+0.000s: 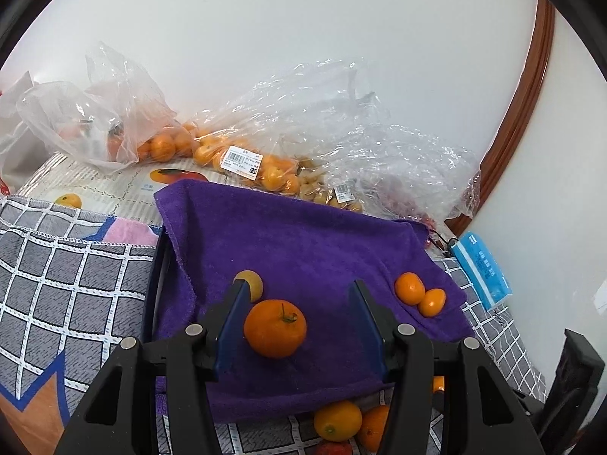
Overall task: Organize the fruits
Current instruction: 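Open left tool to set the large orange on the towel, then withdraw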
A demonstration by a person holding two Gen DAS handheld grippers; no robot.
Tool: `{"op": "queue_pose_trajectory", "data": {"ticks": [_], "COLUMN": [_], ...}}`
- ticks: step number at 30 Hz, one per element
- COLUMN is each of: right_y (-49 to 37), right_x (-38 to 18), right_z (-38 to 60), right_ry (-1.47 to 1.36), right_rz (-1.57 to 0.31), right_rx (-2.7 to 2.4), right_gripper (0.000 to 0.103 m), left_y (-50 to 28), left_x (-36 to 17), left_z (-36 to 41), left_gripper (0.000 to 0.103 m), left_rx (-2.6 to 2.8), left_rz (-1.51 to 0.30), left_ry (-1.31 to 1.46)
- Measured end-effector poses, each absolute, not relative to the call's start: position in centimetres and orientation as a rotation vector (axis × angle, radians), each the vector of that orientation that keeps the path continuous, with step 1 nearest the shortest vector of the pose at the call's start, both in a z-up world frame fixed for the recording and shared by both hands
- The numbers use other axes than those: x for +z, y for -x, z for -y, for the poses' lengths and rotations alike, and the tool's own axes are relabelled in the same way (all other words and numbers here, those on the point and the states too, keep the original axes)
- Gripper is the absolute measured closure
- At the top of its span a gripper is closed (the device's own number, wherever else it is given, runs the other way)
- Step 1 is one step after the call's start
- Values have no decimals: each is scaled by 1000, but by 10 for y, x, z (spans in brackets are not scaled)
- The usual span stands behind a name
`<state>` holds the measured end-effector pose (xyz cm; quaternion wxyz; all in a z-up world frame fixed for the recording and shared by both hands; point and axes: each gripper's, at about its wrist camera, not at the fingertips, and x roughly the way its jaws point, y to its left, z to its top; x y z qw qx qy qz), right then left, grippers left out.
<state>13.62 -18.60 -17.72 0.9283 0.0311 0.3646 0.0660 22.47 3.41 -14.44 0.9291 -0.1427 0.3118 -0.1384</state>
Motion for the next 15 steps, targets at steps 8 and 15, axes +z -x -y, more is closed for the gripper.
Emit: {"op": "queue_pose_trajectory", "data": {"ticks": [8, 15], "right_y": [-136, -118], "right_x": [-179, -172], "right_z": [193, 209], "right_ry": [-96, -104], "right_rz": [-757, -776], "right_rx": [159, 121], "right_gripper": [67, 67], "left_y": [-228, -227], "left_x": [-147, -146], "left_z": [-36, -39], "left_gripper": [51, 51], "left_rx": [-276, -274], "left_rz": [-656, -653], "left_ry": [301, 317]}}
